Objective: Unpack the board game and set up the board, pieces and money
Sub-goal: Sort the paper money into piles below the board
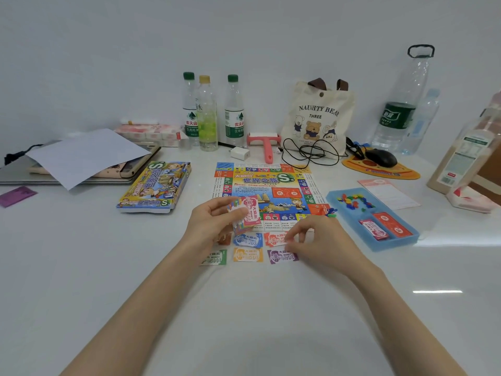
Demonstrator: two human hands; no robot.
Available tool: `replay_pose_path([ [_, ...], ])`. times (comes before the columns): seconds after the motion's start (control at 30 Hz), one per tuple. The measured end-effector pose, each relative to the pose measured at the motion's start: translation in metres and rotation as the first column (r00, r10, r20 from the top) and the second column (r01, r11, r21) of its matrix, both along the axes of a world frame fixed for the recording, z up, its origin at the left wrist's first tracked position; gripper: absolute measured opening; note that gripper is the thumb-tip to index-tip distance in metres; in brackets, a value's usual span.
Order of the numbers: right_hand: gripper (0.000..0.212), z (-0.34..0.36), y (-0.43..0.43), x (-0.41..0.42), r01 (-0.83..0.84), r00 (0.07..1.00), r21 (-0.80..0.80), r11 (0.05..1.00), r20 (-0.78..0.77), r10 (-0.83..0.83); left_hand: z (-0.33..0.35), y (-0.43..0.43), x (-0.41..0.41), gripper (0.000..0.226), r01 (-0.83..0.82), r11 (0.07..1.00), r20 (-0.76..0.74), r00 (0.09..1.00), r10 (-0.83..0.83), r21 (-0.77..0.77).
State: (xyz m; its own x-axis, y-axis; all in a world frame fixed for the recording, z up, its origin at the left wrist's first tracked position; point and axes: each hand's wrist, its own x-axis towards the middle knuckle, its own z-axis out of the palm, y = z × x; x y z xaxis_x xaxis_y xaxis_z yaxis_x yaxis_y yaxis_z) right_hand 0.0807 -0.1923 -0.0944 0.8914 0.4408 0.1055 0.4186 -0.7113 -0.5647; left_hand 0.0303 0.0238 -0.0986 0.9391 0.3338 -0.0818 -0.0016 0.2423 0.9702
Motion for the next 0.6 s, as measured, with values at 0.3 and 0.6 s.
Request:
replay_pose_path([
  [0.3, 0.01, 0.006, 0.027, -0.014, 0.015, 0.988, 0.508, 0.861, -0.138, 0.064, 0.0, -0.015, -0.002, 0.032, 0.045, 0.999, 0.023, 0.999, -0.045, 0.003],
  [0.6, 0.003, 0.015, 0.024, -0.019, 0.123, 0.95, 0.574, 0.81, -0.304, 0.072, 0.003, -0.019, -0.003, 0.038, 0.086, 0.996, 0.018, 0.996, -0.085, -0.025],
])
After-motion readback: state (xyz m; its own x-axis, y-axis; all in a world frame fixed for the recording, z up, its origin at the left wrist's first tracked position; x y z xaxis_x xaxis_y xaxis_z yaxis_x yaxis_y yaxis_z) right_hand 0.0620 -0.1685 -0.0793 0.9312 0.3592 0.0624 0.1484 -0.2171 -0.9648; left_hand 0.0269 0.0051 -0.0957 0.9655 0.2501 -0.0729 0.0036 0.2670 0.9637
